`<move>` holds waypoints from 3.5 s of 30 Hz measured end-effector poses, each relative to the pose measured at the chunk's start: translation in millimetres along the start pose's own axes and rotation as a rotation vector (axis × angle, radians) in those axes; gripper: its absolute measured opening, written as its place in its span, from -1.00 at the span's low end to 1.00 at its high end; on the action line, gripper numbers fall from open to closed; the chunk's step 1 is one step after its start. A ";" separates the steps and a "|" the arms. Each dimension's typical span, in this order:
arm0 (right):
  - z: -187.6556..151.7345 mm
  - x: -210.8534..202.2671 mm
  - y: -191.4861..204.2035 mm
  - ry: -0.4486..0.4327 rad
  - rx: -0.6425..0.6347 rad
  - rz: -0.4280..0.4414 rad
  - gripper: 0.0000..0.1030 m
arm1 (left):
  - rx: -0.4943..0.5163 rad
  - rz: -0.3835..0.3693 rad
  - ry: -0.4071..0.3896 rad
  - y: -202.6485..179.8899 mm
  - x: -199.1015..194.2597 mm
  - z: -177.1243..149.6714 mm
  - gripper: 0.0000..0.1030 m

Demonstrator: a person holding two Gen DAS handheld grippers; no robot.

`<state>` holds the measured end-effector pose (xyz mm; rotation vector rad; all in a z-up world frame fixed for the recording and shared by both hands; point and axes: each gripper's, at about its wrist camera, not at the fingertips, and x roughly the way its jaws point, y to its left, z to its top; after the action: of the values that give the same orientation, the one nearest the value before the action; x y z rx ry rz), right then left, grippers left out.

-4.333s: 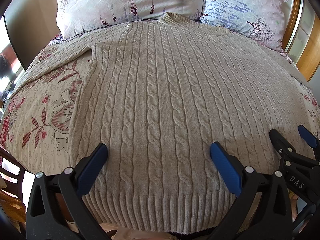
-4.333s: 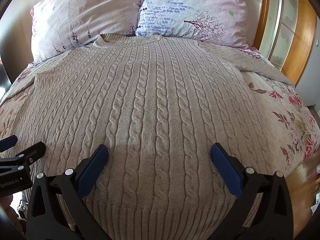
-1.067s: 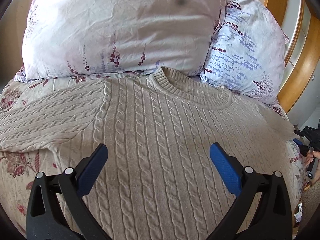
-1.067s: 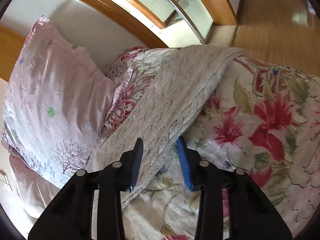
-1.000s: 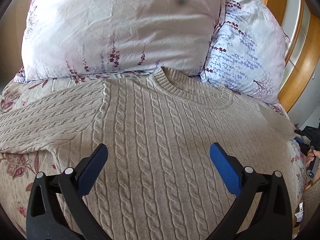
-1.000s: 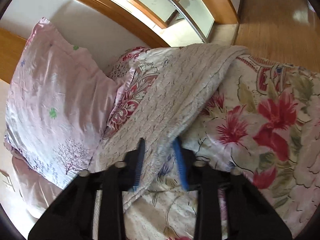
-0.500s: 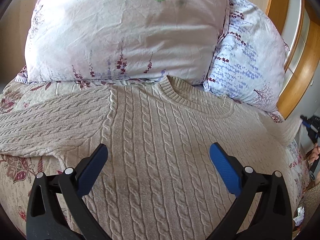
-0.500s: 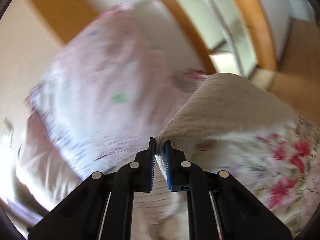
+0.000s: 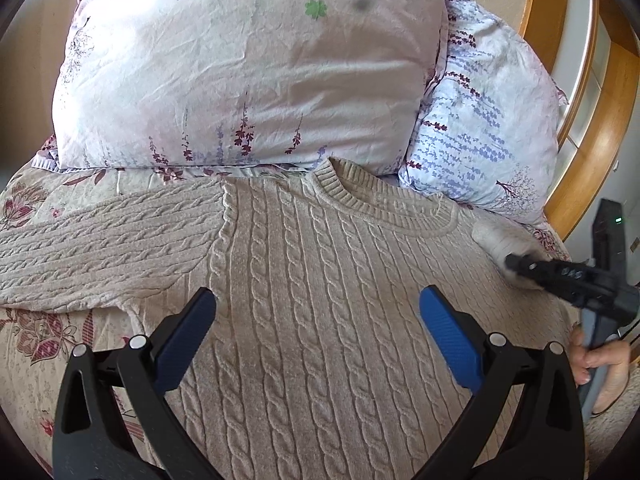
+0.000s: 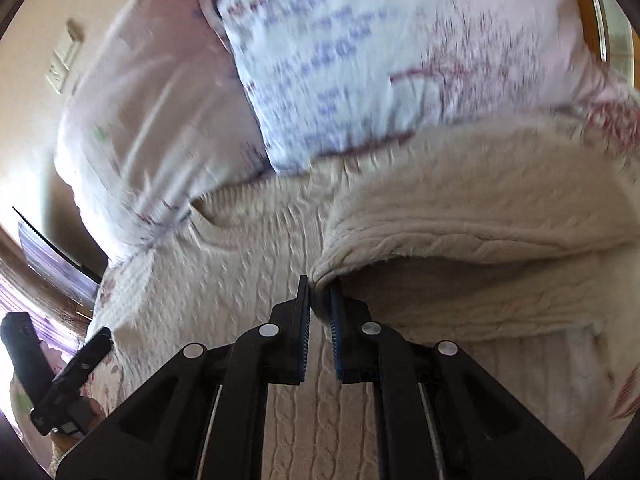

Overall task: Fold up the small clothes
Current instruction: 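Fold the held sleeve across the sweater body and release with the right gripper, then grasp the other sleeve with the left gripper and fold it across the body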

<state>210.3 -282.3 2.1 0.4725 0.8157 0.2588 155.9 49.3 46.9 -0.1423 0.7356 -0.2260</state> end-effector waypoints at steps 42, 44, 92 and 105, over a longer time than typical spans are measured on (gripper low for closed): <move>2.1 -7.6 89.3 0.092 -0.103 0.173 0.07 | -0.326 -0.339 0.052 38.4 14.0 14.2 0.60; 0.8 -27.5 45.9 0.077 0.053 0.165 0.05 | -0.339 -0.336 0.085 35.1 25.0 17.8 0.39; -31.0 -57.8 -8.0 -0.052 0.129 -0.045 0.20 | -0.881 0.044 0.030 275.8 -56.1 -26.6 -0.12; -35.6 -56.1 -0.1 -0.054 0.069 -0.027 0.26 | -0.995 0.103 -0.029 296.7 -55.0 -32.3 -0.54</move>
<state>146.5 -293.9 16.7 0.5307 0.7802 0.1924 140.2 348.3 -2.6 -1.0461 0.7708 0.2602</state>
